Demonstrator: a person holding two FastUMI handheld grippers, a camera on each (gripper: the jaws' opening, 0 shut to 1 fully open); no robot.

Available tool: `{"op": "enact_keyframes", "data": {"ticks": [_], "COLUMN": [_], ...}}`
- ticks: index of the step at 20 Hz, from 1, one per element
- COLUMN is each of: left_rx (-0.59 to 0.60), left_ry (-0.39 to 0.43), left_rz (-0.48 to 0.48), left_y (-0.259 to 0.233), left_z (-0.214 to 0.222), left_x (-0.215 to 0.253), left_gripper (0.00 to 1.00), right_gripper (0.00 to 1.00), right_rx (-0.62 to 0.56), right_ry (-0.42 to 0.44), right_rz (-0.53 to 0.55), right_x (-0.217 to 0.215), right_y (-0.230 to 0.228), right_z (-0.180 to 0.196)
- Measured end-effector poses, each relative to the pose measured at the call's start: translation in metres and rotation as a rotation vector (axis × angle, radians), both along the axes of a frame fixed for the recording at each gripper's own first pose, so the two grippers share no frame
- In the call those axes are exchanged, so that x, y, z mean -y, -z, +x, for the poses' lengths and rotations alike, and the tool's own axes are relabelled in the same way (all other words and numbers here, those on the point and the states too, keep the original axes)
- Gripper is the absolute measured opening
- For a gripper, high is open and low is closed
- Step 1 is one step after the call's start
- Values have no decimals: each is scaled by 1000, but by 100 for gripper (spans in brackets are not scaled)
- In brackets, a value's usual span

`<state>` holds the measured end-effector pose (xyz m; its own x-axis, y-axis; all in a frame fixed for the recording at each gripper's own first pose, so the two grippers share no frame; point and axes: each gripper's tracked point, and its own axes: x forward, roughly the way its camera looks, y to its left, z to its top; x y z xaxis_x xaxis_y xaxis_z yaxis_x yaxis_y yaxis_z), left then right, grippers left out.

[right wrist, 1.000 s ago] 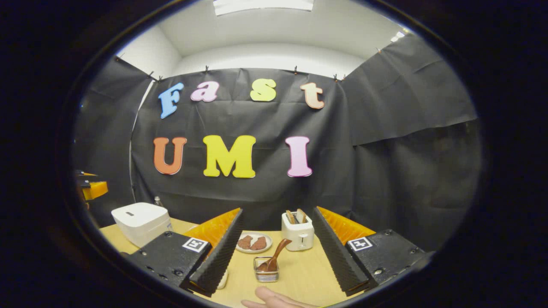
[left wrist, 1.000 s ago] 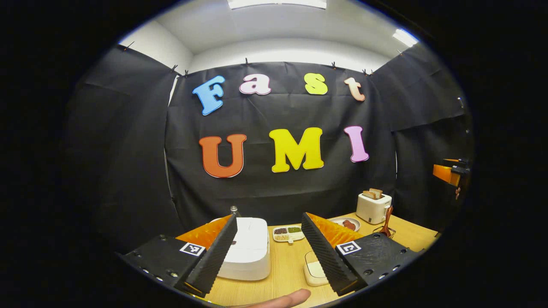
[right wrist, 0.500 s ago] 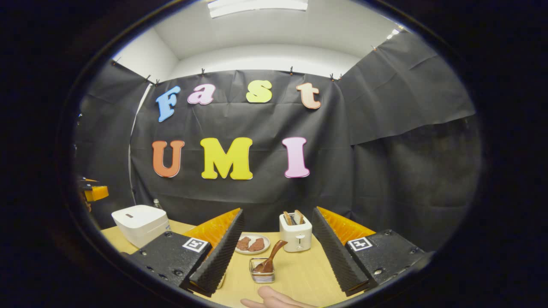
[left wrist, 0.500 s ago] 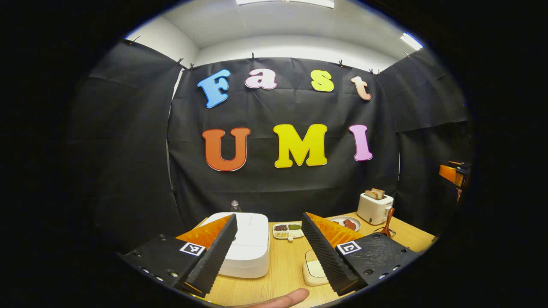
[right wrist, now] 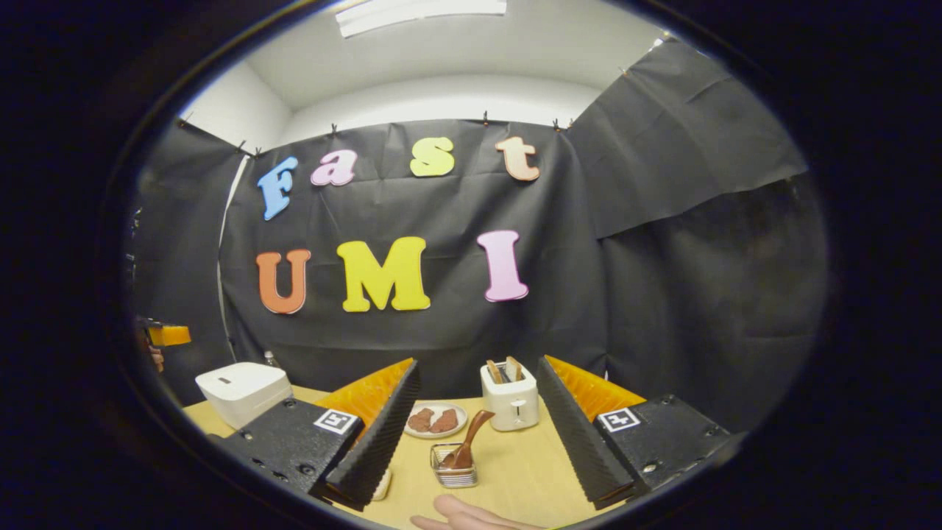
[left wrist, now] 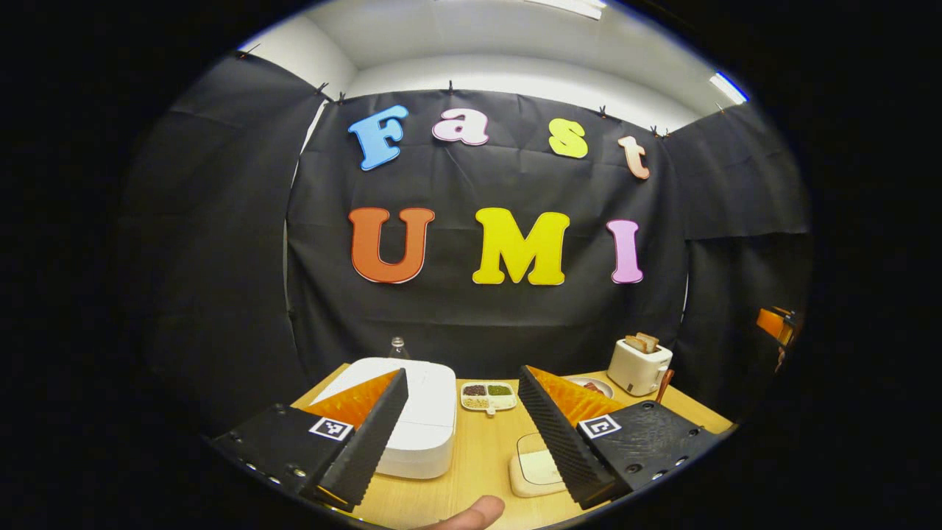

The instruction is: Close the left gripper, press the button to open the rice cooker; take a wooden spoon from the chopstick holder with the right hand, scoop a spoonful of rice and pour it into the rice cooker, then put the wooden spoon back into the chopstick holder.

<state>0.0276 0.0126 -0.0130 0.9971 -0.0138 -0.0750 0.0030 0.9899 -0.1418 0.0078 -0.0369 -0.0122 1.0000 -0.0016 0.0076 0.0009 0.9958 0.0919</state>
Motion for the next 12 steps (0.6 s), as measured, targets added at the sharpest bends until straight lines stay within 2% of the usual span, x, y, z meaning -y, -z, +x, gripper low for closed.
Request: {"op": "enact_keyframes", "data": {"ticks": [2,4,6,8,10,11,12], "left_rx": [44,41,33,-28,-121,-134,-136], "left_ry": [4,8,-19,-33,23,24,27], "left_rz": [6,39,32,-20,-90,-115,-122], "left_y": [-9,-2,3,20,38,41,43], "left_z": [7,14,21,29,35,42,50], "left_x": [-10,-20,-35,-45,-41,-46,-51], "left_gripper": [96,94,94,94,93,91,84], "right_gripper": [100,99,97,97,100,100,100], "right_rx": [0,1,7,8,4,1,-1], "right_ry": [6,11,1,-9,-16,-20,-27], "right_rz": [4,16,25,21,22,24,23], "right_x": [2,4,1,-1,-3,-5,-8], "right_y": [3,5,9,13,17,19,22], "right_z": [2,4,5,7,9,11,14]}}
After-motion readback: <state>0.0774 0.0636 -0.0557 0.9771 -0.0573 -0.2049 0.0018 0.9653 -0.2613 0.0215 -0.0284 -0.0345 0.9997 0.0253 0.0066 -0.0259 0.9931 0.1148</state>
